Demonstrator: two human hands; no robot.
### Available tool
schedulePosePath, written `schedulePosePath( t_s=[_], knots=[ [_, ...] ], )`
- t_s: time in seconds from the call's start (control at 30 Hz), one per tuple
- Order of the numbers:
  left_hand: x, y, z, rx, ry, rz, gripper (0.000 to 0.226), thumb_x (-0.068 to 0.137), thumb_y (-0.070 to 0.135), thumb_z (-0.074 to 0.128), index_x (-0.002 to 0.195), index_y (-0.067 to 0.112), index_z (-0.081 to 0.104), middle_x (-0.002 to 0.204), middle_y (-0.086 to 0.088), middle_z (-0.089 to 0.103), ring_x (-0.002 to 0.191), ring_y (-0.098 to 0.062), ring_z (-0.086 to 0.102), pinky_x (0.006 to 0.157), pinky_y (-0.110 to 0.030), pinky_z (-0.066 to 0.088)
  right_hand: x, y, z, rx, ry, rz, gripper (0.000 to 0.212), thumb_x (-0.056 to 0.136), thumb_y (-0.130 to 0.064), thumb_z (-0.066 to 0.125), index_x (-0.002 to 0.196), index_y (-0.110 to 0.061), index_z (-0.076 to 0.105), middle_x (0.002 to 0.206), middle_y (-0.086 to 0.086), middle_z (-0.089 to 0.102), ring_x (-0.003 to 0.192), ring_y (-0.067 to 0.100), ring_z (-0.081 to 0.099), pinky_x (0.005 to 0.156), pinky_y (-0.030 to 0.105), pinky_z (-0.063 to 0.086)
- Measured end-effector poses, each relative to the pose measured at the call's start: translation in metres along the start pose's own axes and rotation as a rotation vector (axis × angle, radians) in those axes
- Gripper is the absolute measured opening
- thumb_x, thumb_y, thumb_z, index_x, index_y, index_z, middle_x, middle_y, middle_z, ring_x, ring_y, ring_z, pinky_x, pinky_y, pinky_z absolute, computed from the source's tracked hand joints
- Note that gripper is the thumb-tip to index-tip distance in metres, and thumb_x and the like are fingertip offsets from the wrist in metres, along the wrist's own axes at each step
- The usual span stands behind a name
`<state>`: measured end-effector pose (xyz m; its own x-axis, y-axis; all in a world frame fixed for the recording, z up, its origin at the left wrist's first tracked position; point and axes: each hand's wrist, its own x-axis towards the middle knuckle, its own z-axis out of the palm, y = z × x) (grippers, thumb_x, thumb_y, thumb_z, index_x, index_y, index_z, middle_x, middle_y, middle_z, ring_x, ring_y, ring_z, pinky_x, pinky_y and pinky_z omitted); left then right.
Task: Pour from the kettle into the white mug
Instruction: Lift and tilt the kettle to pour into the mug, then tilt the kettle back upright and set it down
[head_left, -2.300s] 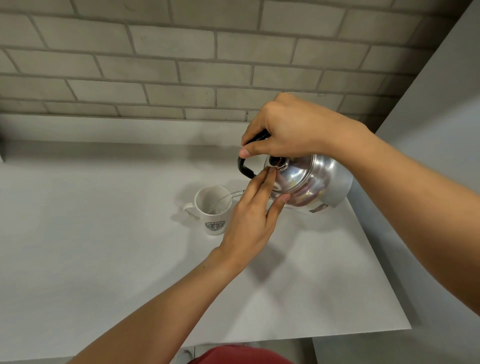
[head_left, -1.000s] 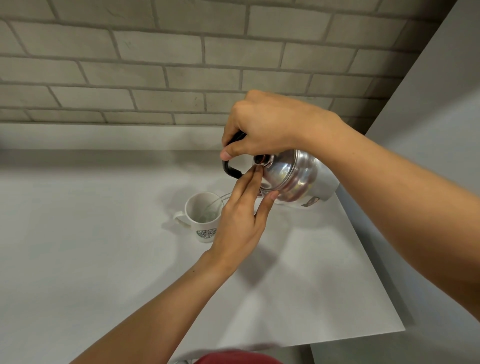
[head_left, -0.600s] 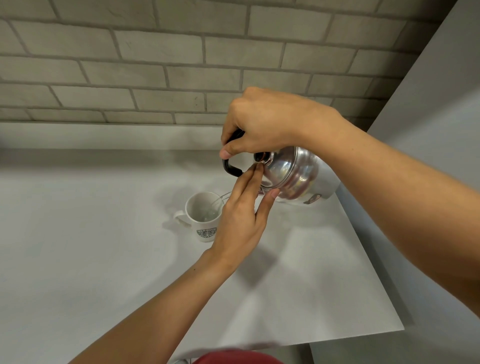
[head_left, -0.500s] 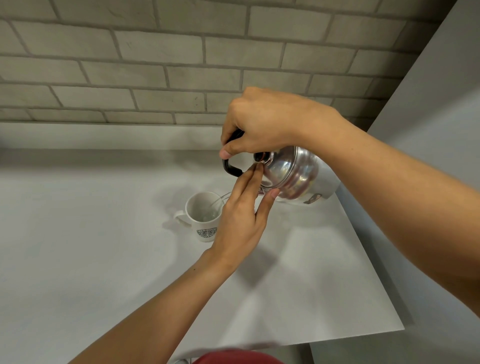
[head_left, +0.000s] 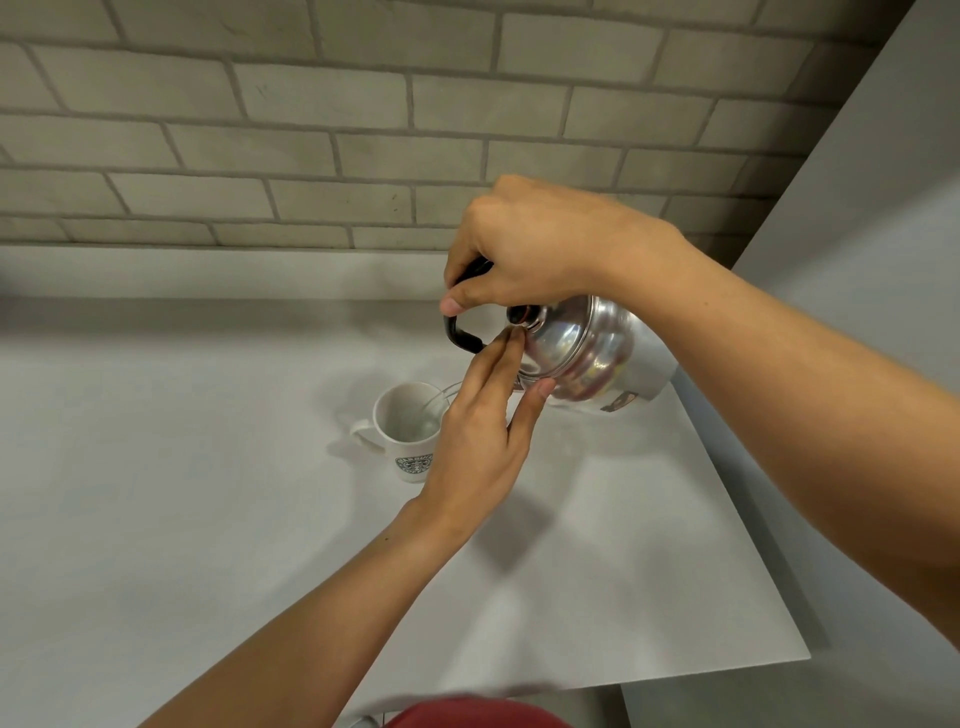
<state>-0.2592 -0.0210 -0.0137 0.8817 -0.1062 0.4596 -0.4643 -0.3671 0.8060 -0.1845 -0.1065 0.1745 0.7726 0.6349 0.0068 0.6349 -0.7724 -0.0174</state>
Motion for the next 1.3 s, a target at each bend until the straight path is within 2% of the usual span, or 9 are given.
schedulePosePath(
  t_s=[0.33, 0.43, 0.6, 0.67, 0.8, 0.9, 1.0, 1.17, 1.3],
  knots=[
    [-0.01, -0.01, -0.014, 0.172, -0.117, 0.01, 0.056, 0.104, 0.038, 0.052, 0.155, 0.016, 0.041, 0.16, -0.001, 0.042, 0.148, -0.014, 0.039, 0.119, -0.028, 0.035, -0.02, 0.021, 0.032, 0.163, 0.165, 0.019, 0.031, 0.093, -0.058, 0.069, 0.105, -0.034, 0.084, 0.083, -0.01, 0.081, 0.071, 0.009, 0.07, 0.071, 0.042, 0.058],
    [-0.014, -0.014, -0.019, 0.229, -0.149, -0.012, 0.057, 0.105, 0.042, 0.05, 0.157, 0.023, 0.039, 0.163, 0.005, 0.038, 0.148, -0.013, 0.038, 0.116, -0.026, 0.035, -0.031, 0.03, 0.047, 0.233, 0.25, 0.052, 0.035, 0.093, -0.058, 0.068, 0.108, -0.031, 0.084, 0.095, -0.008, 0.084, 0.086, 0.013, 0.076, 0.081, 0.041, 0.059],
    [-0.017, -0.018, -0.021, 0.299, -0.165, 0.03, 0.055, 0.104, 0.045, 0.052, 0.155, 0.025, 0.043, 0.161, 0.009, 0.04, 0.146, -0.01, 0.04, 0.114, -0.009, 0.023, -0.049, 0.04, 0.07, 0.356, 0.403, 0.104, 0.033, 0.092, -0.054, 0.073, 0.11, -0.028, 0.084, 0.106, -0.015, 0.082, 0.102, -0.002, 0.071, 0.087, 0.017, 0.054],
    [-0.017, -0.022, -0.022, 0.244, -0.128, 0.063, 0.049, 0.101, 0.045, 0.057, 0.146, 0.025, 0.053, 0.153, 0.009, 0.049, 0.14, -0.008, 0.046, 0.114, -0.012, 0.032, -0.058, 0.044, 0.076, 0.432, 0.456, 0.15, 0.033, 0.09, -0.053, 0.075, 0.11, -0.028, 0.084, 0.104, -0.019, 0.081, 0.104, -0.007, 0.07, 0.087, 0.014, 0.053],
    [-0.013, -0.019, -0.02, -0.011, 0.062, -0.007, 0.029, 0.096, 0.045, 0.068, 0.112, 0.028, 0.051, 0.112, 0.013, 0.058, 0.109, -0.013, 0.063, 0.088, -0.033, 0.057, -0.075, 0.05, 0.086, 0.597, 0.566, 0.213, 0.027, 0.09, -0.045, 0.08, 0.108, -0.026, 0.084, 0.097, -0.029, 0.075, 0.101, -0.01, 0.072, 0.089, 0.013, 0.054],
    [-0.002, -0.012, -0.019, -0.072, 0.163, -0.105, 0.03, 0.097, 0.044, 0.065, 0.115, 0.031, 0.046, 0.111, 0.016, 0.056, 0.106, -0.007, 0.065, 0.073, -0.02, 0.058, -0.087, 0.057, 0.092, 0.729, 0.656, 0.26, 0.025, 0.087, -0.043, 0.083, 0.107, -0.027, 0.085, 0.097, -0.028, 0.079, 0.099, -0.008, 0.074, 0.088, 0.012, 0.054],
    [0.015, -0.007, -0.019, 0.055, 0.028, -0.121, 0.043, 0.102, 0.049, 0.053, 0.14, 0.036, 0.041, 0.125, 0.023, 0.053, 0.104, 0.01, 0.061, 0.076, -0.004, 0.046, -0.096, 0.062, 0.1, 0.775, 0.679, 0.285, 0.027, 0.085, -0.05, 0.082, 0.105, -0.032, 0.084, 0.101, -0.024, 0.081, 0.1, -0.005, 0.075, 0.088, 0.015, 0.056],
    [0.038, -0.004, -0.006, 0.193, -0.098, -0.097, 0.028, 0.106, 0.033, 0.05, 0.132, 0.03, 0.06, 0.109, 0.018, 0.068, 0.092, 0.001, 0.061, 0.082, -0.022, 0.049, -0.102, 0.073, 0.121, 0.814, 0.694, 0.334, 0.023, 0.086, -0.052, 0.081, 0.104, -0.039, 0.082, 0.101, -0.025, 0.08, 0.098, -0.003, 0.076, 0.088, 0.023, 0.059],
    [0.054, -0.01, 0.005, 0.24, -0.092, -0.136, 0.024, 0.106, 0.03, 0.05, 0.127, 0.026, 0.063, 0.111, 0.01, 0.073, 0.101, -0.014, 0.066, 0.085, -0.032, 0.051, -0.108, 0.096, 0.138, 0.853, 0.627, 0.362, 0.045, 0.089, -0.059, 0.071, 0.128, -0.037, 0.073, 0.115, -0.027, 0.076, 0.109, -0.004, 0.072, 0.093, 0.022, 0.058]
  ],
)
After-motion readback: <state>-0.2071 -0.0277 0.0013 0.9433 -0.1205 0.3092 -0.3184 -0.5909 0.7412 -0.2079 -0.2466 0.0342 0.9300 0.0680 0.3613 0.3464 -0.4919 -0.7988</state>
